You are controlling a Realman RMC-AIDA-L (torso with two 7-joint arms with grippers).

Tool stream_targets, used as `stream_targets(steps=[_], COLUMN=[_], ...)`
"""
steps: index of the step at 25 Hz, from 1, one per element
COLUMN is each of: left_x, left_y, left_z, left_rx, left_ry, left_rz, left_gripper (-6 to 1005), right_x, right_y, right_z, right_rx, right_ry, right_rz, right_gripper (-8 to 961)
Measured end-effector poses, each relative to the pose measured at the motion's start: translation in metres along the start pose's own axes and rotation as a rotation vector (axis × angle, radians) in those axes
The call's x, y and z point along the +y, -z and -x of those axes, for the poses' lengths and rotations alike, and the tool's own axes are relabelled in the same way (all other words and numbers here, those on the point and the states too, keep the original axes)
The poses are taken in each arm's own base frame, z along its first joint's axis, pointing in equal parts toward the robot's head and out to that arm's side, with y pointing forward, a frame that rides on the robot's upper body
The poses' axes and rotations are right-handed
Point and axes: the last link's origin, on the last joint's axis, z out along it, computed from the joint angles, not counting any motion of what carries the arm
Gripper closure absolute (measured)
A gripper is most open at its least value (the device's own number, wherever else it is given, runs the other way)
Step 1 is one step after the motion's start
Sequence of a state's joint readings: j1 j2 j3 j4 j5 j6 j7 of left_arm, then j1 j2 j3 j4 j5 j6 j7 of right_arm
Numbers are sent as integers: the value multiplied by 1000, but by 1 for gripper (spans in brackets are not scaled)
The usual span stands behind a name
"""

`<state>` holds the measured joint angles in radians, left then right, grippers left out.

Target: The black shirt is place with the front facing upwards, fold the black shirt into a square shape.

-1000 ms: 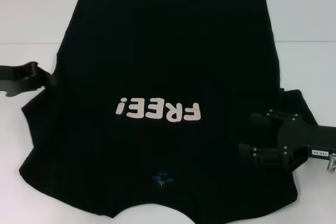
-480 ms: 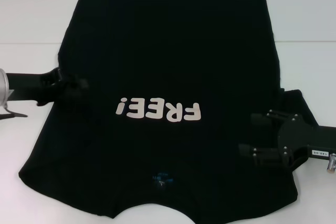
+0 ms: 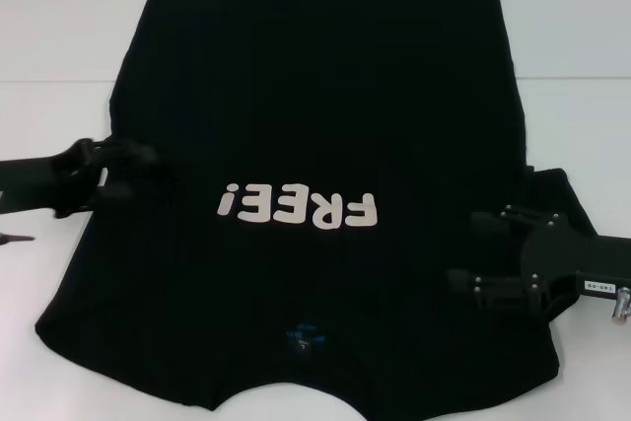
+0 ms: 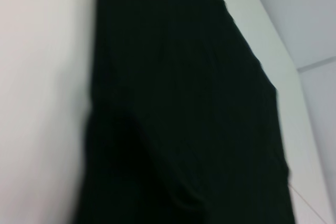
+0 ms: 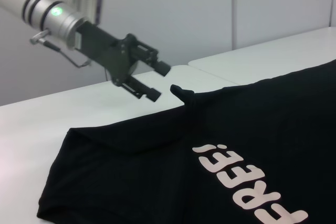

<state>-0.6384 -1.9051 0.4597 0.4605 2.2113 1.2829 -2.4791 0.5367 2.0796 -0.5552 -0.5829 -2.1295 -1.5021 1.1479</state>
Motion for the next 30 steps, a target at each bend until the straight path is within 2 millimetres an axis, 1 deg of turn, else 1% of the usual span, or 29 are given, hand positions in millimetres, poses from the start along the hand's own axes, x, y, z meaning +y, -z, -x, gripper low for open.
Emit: stream_targets(steps=[2,4,6,9,10,15,17,19,21,24,25,26,28,30], left_x=[-12,-19,-23,-22,-19,-3,9,17,28,41,41,44,43,38], left_y=[6,7,4,-8,-14,-39,-50,-56,-59,-57,-57,-48,-39,-24], left_z=[-2,-3,-3,-2,-2,-6,-7,-8,-9,-2,-2,3,6,12], left_rx=[44,77,109,134,140,179,183,185,189,174,174,145,120,79], left_ry=[-2,8,13,-9,-20,-63,-92,-109,-140,-201,-201,-255,-302,-405], left_rz=[-40,-67,-90,-105,-107,-110,-99,-83,-31,94,94,156,182,222], left_gripper=[371,346,322,284,272,276,275,275,274,273,272,272,271,271], right_x=[0,-1,-1,-1,-1,0,0,0,0,1,1,1,0,-1], right_y=[0,1,1,1,1,1,1,1,2,2,2,2,2,4], right_z=[-1,-2,-2,-2,-2,-3,-4,-4,-5,-5,-5,-5,-5,-5], right_rx=[1,2,3,3,3,2,2,2,3,3,3,3,2,2], right_ry=[-4,-7,-9,-11,-11,-14,-15,-16,-18,-20,-20,-20,-22,-34], right_rz=[-5,-11,-15,-18,-18,-18,-18,-19,-19,-19,-19,-20,-23,-30], right_gripper=[25,25,25,26,26,26,26,26,25,25,25,25,25,26])
